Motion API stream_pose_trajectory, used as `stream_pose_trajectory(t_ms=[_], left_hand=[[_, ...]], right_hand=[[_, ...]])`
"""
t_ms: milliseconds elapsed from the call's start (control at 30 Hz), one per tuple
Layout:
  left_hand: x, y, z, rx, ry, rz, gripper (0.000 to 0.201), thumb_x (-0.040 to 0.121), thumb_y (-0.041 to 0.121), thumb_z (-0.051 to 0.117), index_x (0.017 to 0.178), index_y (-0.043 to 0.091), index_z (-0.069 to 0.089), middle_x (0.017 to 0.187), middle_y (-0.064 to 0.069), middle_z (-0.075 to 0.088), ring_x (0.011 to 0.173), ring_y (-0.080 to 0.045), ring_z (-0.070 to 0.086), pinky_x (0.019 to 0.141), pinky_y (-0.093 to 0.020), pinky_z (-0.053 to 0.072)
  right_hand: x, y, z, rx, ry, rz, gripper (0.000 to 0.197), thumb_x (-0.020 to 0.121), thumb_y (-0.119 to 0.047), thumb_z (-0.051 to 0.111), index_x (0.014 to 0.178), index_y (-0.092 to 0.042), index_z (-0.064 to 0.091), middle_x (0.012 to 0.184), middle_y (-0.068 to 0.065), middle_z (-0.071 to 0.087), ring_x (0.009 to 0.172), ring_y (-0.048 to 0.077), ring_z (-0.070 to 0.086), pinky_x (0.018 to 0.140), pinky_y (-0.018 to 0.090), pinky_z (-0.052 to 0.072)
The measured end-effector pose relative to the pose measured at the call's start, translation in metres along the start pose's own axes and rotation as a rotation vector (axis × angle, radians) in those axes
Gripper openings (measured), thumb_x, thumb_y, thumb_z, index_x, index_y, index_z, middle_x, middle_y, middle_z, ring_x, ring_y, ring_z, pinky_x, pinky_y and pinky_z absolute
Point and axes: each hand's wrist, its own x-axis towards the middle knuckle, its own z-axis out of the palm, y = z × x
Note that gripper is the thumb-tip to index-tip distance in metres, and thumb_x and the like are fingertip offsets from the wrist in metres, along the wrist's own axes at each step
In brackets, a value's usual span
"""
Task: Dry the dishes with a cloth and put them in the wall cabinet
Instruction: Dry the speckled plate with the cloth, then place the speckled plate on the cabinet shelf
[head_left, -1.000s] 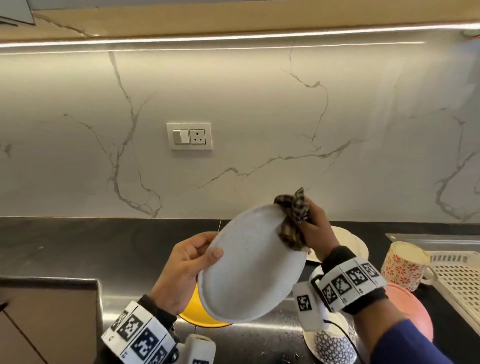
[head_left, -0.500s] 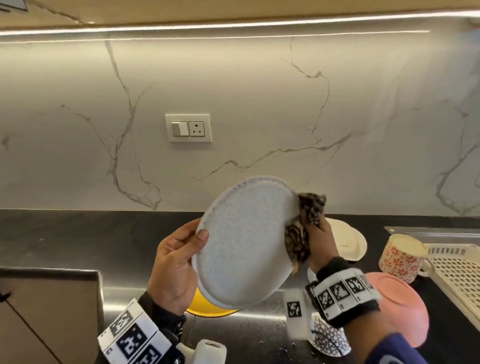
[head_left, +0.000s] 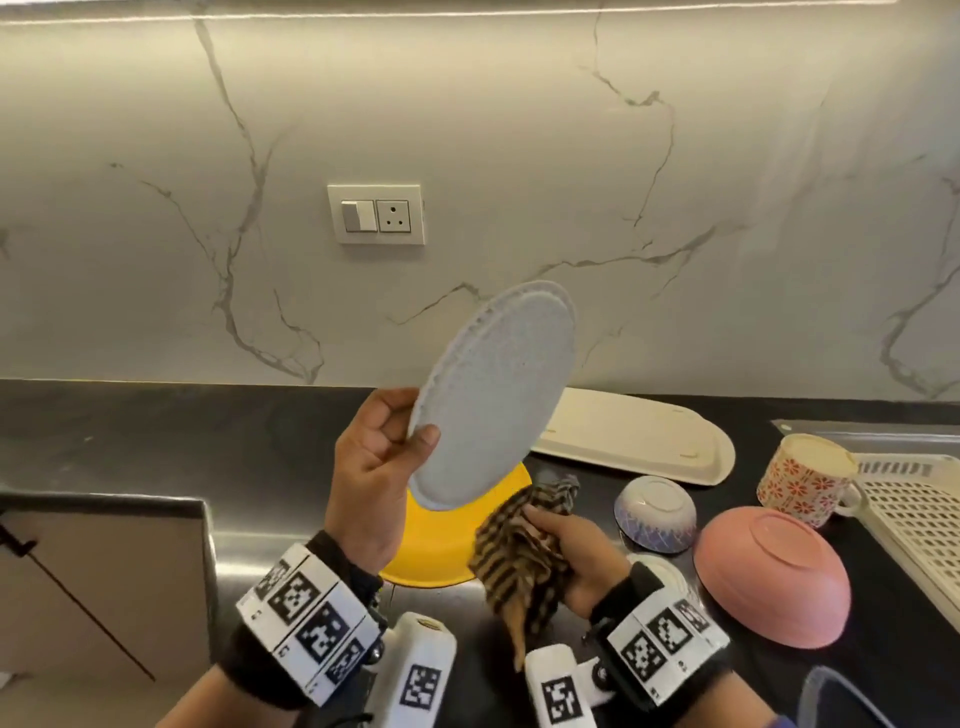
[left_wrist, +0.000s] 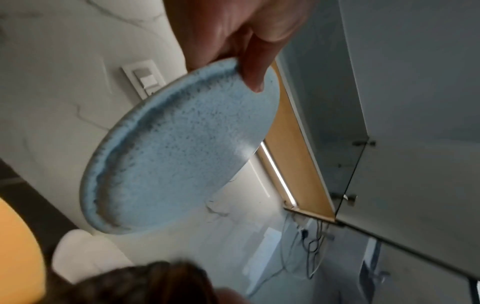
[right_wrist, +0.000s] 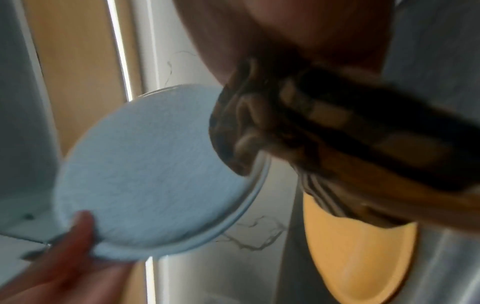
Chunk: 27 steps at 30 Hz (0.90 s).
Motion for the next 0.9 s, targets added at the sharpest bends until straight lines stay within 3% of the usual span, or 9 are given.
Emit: stream_pose_trajectory(t_ms=[133,233,333,467,533,633,700,767,900], left_hand=[[-0.011,0.0,-0.022,0.233,-0.061,0.056,0.025,0.069,0.029,0.063,0.093,0.024,0.061,0.087,0.011,0.071,0.081,-0.005,0.065,0.07,-0.017,0.051],[-0.017,0.0,-0.032,0.399,-0.129,0.114,0.026,0.076,0.03,0.058,0.098,0.043,0.062,0.095,0.019,0.068,0.088,-0.002,0.064,0.073,-0.013,0.05],[-0.024,0.001,-0.038,0.553,-0.176,0.173,0.033,0.081,0.028,0.054,0.103,0.053,0.058,0.105,0.029,0.064,0.098,0.001,0.063,0.079,-0.013,0.05],[-0.032,-0.002,-0.04,0.718,-0.238,0.278,0.023,0.085,0.023,0.052,0.108,0.027,0.056,0.115,0.036,0.057,0.103,0.004,0.061,0.083,-0.013,0.049],[-0.033,-0.002,-0.036,0.789,-0.299,0.366,0.023,0.087,0.016,0.051,0.109,0.018,0.055,0.119,0.034,0.056,0.104,0.008,0.059,0.083,-0.01,0.048],[-0.032,0.0,-0.021,0.817,-0.414,0.49,0.024,0.089,0.008,0.048,0.112,0.013,0.054,0.121,0.007,0.062,0.112,-0.006,0.059,0.092,-0.022,0.049],[-0.028,0.001,-0.009,0.862,-0.507,0.603,0.022,0.091,0.009,0.047,0.112,0.011,0.054,0.117,-0.004,0.063,0.111,-0.013,0.06,0.094,-0.028,0.05],[-0.023,0.003,0.003,0.928,-0.58,0.712,0.023,0.088,0.007,0.05,0.111,0.011,0.053,0.113,-0.008,0.065,0.108,-0.015,0.059,0.093,-0.031,0.05],[-0.012,0.013,0.023,1.092,-0.705,0.952,0.022,0.087,0.006,0.052,0.109,0.01,0.052,0.113,-0.01,0.067,0.109,-0.016,0.06,0.096,-0.031,0.047]], right_hand=[[0.023,0.003,-0.032,-0.296,0.192,0.09,0.029,0.091,-0.013,0.056,0.111,0.007,0.058,0.085,0.02,0.066,0.075,0.031,0.062,0.072,0.037,0.05],[0.037,0.006,-0.04,-0.579,0.232,0.139,0.031,0.085,-0.016,0.065,0.106,0.007,0.06,0.083,0.017,0.065,0.071,0.027,0.063,0.072,0.037,0.054],[0.046,0.005,-0.048,-0.806,0.284,0.005,0.03,0.079,-0.021,0.072,0.094,0.004,0.062,0.088,0.018,0.066,0.072,0.025,0.064,0.067,0.03,0.051],[0.032,-0.018,-0.051,-1.174,0.321,-0.188,0.037,0.086,-0.03,0.063,0.063,-0.01,0.043,0.065,0.006,0.042,0.059,0.016,0.039,0.057,0.027,0.031],[0.016,-0.036,-0.044,-1.073,0.254,-0.314,0.03,0.093,-0.029,0.052,0.072,-0.008,0.049,0.072,0.012,0.043,0.065,0.019,0.039,0.063,0.029,0.03],[-0.019,-0.065,-0.027,-0.501,0.108,-0.335,0.04,0.099,-0.039,0.035,0.088,-0.007,0.057,0.083,0.014,0.064,0.078,0.025,0.059,0.067,0.032,0.051],[-0.044,-0.085,-0.022,-0.24,0.012,-0.34,0.05,0.096,-0.048,0.03,0.096,-0.007,0.059,0.082,0.012,0.07,0.076,0.026,0.068,0.06,0.031,0.058],[-0.068,-0.103,-0.021,-0.154,-0.051,-0.346,0.047,0.095,-0.047,0.035,0.101,-0.008,0.06,0.074,0.008,0.07,0.062,0.021,0.069,0.053,0.031,0.058],[-0.106,-0.129,-0.025,-0.31,-0.064,-0.399,0.019,0.093,-0.012,0.047,0.109,-0.006,0.057,0.073,0.006,0.065,0.053,0.014,0.066,0.047,0.026,0.055]])
